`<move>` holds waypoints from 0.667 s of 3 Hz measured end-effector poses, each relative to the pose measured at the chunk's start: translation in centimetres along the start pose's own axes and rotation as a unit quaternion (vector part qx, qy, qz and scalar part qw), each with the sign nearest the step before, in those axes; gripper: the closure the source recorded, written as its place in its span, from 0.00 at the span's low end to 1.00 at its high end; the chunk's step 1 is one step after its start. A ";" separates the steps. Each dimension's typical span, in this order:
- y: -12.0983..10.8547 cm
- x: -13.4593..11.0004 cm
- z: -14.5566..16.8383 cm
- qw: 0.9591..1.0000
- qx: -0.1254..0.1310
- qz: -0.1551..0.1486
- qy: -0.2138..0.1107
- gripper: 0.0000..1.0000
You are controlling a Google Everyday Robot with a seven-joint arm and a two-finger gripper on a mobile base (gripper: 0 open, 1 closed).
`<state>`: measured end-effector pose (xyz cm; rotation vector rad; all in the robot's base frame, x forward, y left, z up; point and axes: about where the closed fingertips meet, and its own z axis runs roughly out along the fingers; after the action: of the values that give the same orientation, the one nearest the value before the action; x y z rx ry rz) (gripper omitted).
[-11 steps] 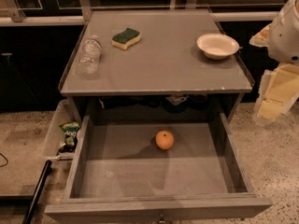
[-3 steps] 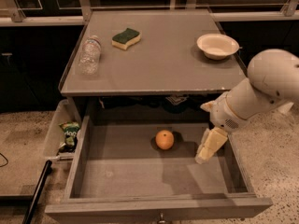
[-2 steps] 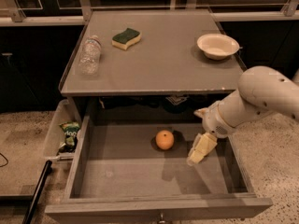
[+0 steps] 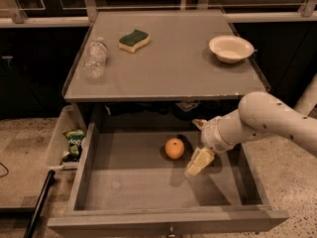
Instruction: Pick orange from top drawer and place on counter
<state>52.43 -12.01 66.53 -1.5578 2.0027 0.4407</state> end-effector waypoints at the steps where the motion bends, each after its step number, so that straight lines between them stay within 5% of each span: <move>1: -0.4 0.2 2.3 1.000 0.005 -0.019 -0.024 0.00; 2: -0.5 0.1 4.2 0.999 0.000 -0.030 -0.045 0.00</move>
Offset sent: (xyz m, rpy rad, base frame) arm 0.0212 0.0327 -0.0489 0.1178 -0.0795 0.0819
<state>53.85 -9.80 63.17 -1.5663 1.8825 0.4795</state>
